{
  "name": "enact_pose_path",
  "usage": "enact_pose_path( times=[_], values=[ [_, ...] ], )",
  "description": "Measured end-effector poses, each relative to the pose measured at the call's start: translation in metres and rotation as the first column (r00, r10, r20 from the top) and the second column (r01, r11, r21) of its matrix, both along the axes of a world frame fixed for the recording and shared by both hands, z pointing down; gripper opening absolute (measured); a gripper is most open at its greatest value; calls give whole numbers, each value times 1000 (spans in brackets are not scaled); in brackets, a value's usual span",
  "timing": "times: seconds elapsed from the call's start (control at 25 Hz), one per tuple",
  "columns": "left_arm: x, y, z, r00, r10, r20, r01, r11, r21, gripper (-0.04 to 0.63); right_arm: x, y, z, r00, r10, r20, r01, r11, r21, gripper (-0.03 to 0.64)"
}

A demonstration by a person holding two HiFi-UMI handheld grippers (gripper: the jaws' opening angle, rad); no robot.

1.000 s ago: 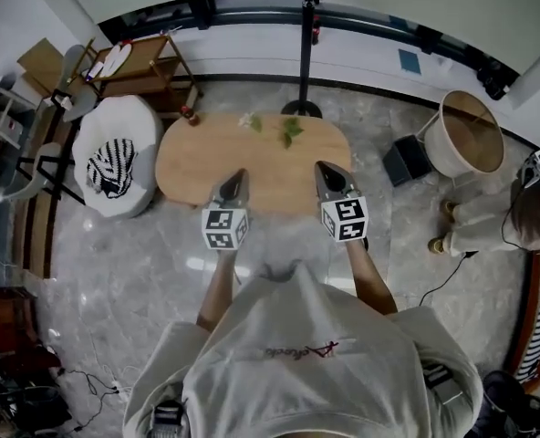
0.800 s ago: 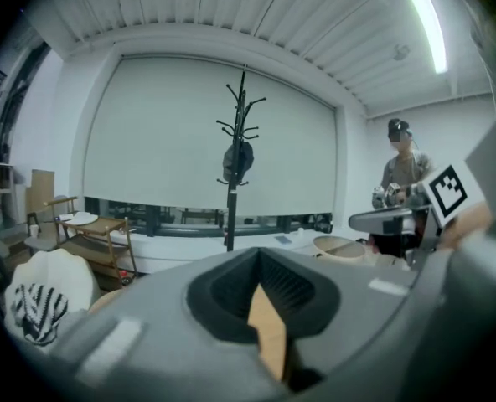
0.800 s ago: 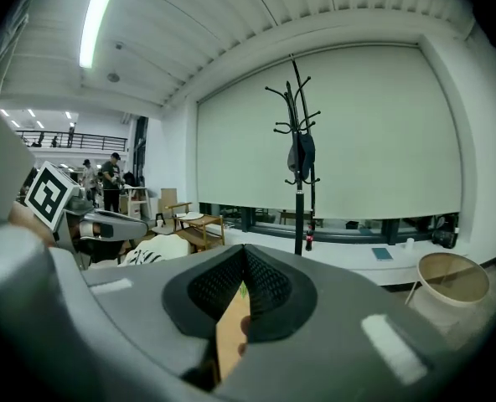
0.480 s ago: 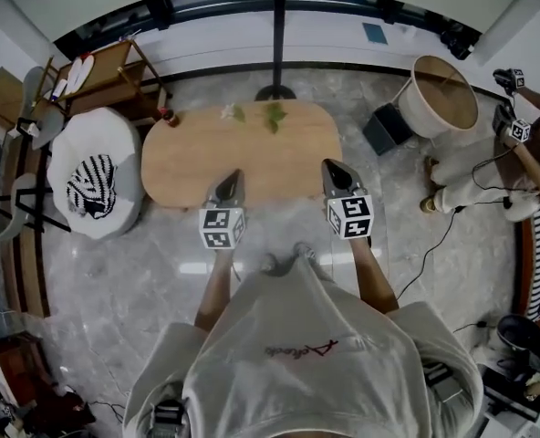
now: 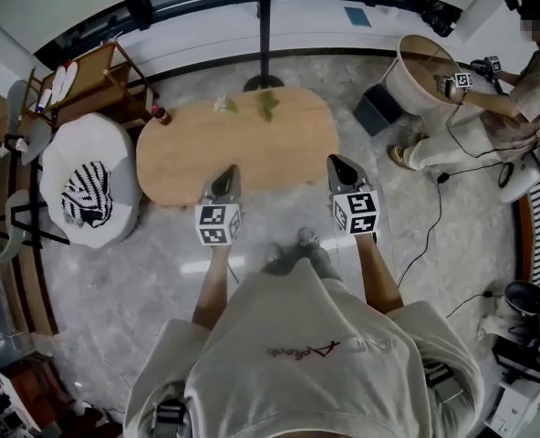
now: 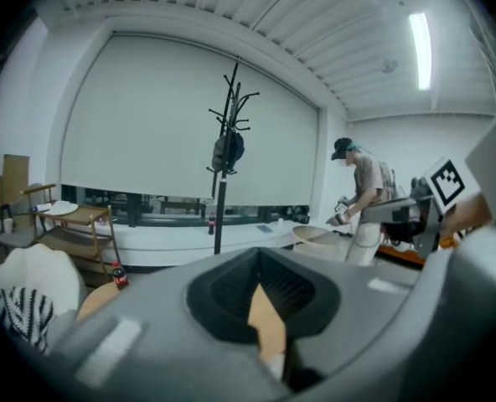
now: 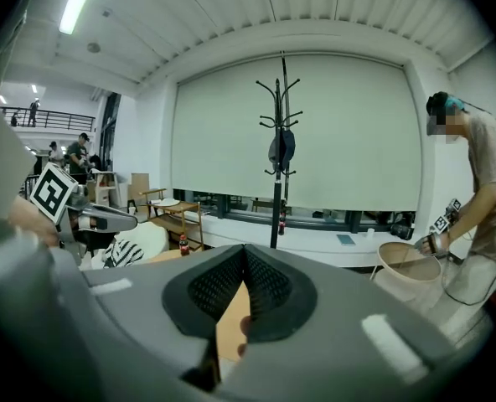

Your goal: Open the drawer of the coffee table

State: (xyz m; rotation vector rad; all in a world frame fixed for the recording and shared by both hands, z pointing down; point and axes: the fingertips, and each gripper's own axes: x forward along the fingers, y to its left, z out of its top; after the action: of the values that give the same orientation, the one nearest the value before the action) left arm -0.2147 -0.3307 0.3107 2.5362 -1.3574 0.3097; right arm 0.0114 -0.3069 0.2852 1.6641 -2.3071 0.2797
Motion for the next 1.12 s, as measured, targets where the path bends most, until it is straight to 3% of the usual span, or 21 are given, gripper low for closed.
enact_pose_path(
  times=[0.32, 0.72, 1.12],
  values=[
    [-16, 17, 24, 1000, 11, -6, -11, 999, -41, 2, -13, 20, 17, 1000, 17, -10, -18, 999, -37, 4],
    [-25, 31, 62, 999, -25, -34, 21, 994, -111, 2, -29, 24, 43, 999, -29, -38, 25, 995, -100, 3],
    [-20, 48, 97, 999, -42, -11, 40, 984, -174, 2, -21, 40, 79, 999, -42, -25, 37, 985, -171, 3]
  ],
)
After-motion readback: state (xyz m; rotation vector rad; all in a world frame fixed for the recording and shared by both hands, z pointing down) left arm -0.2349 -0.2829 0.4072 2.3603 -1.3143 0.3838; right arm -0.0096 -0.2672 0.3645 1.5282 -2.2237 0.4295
